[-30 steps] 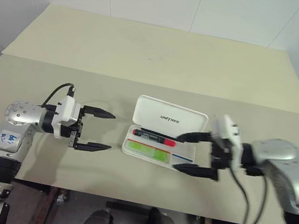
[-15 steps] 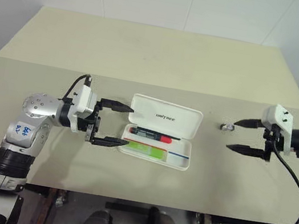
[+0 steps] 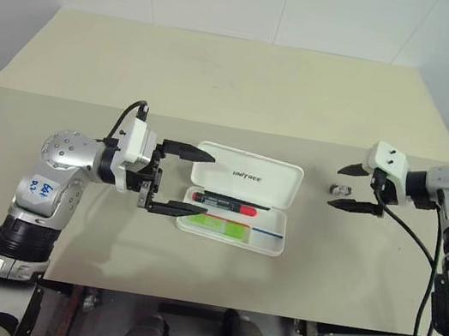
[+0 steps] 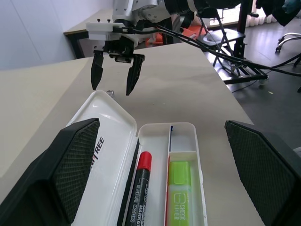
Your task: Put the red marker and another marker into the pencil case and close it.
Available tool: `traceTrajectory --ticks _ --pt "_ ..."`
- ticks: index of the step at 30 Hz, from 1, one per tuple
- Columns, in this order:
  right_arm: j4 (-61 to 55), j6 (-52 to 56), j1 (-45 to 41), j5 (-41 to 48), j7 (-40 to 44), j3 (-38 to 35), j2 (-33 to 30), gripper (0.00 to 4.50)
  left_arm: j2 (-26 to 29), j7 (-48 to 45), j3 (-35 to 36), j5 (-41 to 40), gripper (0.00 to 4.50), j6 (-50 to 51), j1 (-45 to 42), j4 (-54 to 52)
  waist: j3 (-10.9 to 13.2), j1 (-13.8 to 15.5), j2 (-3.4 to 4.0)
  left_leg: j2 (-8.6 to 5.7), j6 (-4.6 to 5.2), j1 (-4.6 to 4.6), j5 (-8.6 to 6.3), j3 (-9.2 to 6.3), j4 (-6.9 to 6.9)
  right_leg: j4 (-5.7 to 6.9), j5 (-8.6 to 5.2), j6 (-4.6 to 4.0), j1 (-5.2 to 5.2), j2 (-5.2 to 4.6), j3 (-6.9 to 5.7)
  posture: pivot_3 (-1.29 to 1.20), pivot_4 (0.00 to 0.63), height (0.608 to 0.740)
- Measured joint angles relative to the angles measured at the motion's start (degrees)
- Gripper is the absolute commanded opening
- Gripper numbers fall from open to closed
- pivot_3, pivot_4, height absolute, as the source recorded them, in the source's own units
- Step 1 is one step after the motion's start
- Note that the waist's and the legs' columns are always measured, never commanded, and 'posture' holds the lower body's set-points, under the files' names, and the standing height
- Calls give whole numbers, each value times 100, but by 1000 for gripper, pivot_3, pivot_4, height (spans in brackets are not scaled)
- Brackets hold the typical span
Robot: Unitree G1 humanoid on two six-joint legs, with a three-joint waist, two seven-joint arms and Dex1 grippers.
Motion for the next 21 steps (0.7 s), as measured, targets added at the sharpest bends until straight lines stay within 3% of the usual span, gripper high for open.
traceTrajectory --ticks 21 --pt "830 183 -429 -1191 -911 57 402 4492 467 452 455 -166 4500 327 580 -808 4 -17 6 -1 -5 2 2 1 0 6 0 0 0 0 3 0 150 740"
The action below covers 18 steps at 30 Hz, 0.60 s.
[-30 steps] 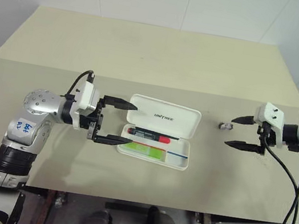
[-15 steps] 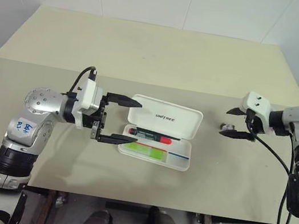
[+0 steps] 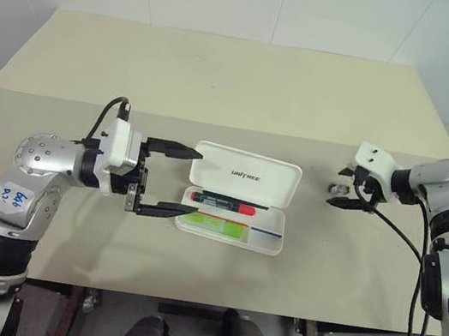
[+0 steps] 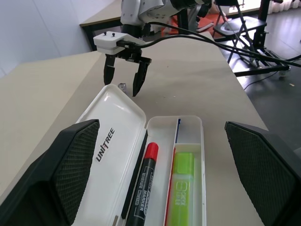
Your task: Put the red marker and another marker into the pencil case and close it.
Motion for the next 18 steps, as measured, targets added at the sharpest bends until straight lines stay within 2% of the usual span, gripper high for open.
traceTrajectory --ticks 3,10,13,18 --pt "1 80 -5 -62 5 -1 27 3887 104 36 59 -19 4500 70 48 -135 0 -1 0 0 0 1 0 0 1 0 0 0 0 0 0 0 150 740" --pt "4 388 -51 -185 403 131 68 1329 312 149 248 -138 4500 297 150 -459 -1 -4 -1 -3 0 5 0 1 24 10 6 2 2 1 9 0 150 740" --pt "4 464 -112 -237 497 178 71 373 387 181 274 -145 4500 318 153 -474 -1 15 -1 -7 0 0 0 -2 44 9 6 3 4 1 11 0 150 740" --pt "2 483 -127 -271 509 179 85 295 436 147 239 -127 4500 237 160 -559 -1 18 -1 -7 1 -3 0 -6 45 18 7 4 4 1 10 0 150 740"
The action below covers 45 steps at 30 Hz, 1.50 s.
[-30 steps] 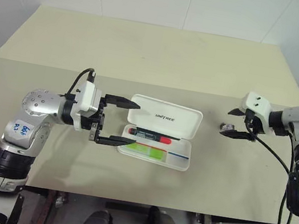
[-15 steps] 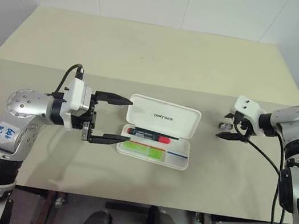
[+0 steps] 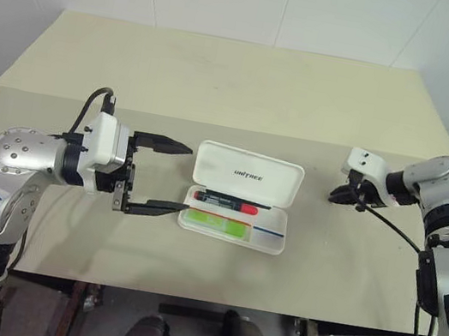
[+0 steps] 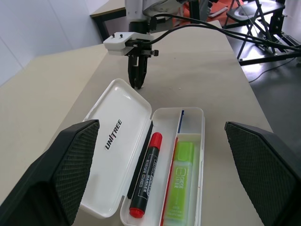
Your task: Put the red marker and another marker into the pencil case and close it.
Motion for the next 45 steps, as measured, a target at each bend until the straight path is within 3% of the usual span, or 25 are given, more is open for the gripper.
traceTrajectory --ticks 17,31,34,45 --pt "-11 -286 15 50 108 -85 -49 295 -246 -129 -406 134 4500 -492 -92 449 1 -13 2 0 1 -2 -1 4 -2 1 2 3 0 0 0 0 150 740" --pt "-784 -159 86 978 1109 -560 -325 295 -471 -352 -606 240 4500 -828 -119 911 4 -20 6 2 3 -2 -2 7 -3 -1 3 5 -1 0 0 0 150 740" --pt "-1743 381 510 1404 1119 -489 -523 295 -548 -373 -678 256 4500 -915 -135 966 4 3 6 3 4 -3 -3 5 -4 -3 3 5 -1 0 0 0 150 740" --pt "-7635 4782 3260 3232 881 -764 -1222 295 -946 -510 -962 421 4500 -1208 -227 1378 4 49 7 3 12 -12 -8 -4 18 -5 3 5 -2 -2 -5 0 150 740"
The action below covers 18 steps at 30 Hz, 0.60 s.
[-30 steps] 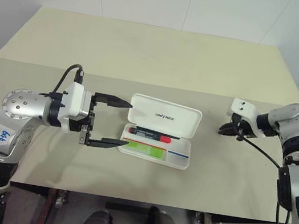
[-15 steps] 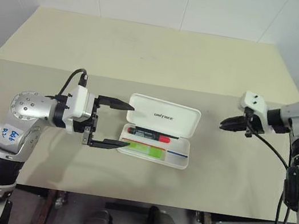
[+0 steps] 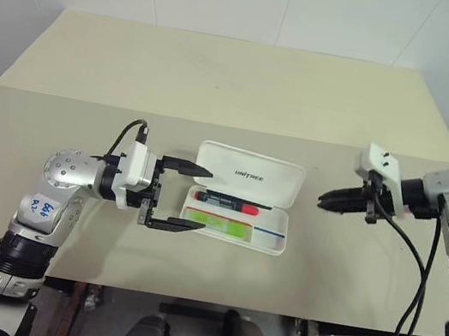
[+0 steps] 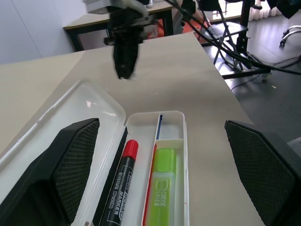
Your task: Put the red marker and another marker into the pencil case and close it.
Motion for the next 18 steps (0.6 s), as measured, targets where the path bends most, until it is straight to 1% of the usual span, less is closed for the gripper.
traceTrajectory --ticks 3,7,10,12,18 --pt "-1258 976 549 544 -499 -142 99 295 -51 -90 -51 10 4500 -62 -122 202 0 -16 -1 -1 0 5 0 6 10 -2 1 -3 0 0 5 0 150 740" --pt "-1912 1649 617 976 -1174 -380 287 295 -116 -139 -80 14 4500 -88 -175 251 -2 -23 -4 0 -1 7 3 10 15 -6 16 -12 3 0 6 0 150 740" --pt "-2229 1991 616 1131 -1831 -353 780 295 -210 -156 -130 21 4500 -99 -255 404 -7 -26 -13 3 -1 7 10 6 14 -4 21 -20 2 5 4 0 150 740" --pt "-2313 2109 611 1209 -2151 -231 982 295 -238 -166 -165 26 4500 -103 -281 405 -7 -22 -12 3 0 7 11 6 14 -3 22 -20 2 5 5 0 150 740" --pt "-2319 2197 579 1359 -2535 -100 1013 295 -243 -158 -165 30 4500 -103 -289 403 -7 -10 -12 1 5 1 8 3 12 -11 25 -14 2 4 3 0 150 740"
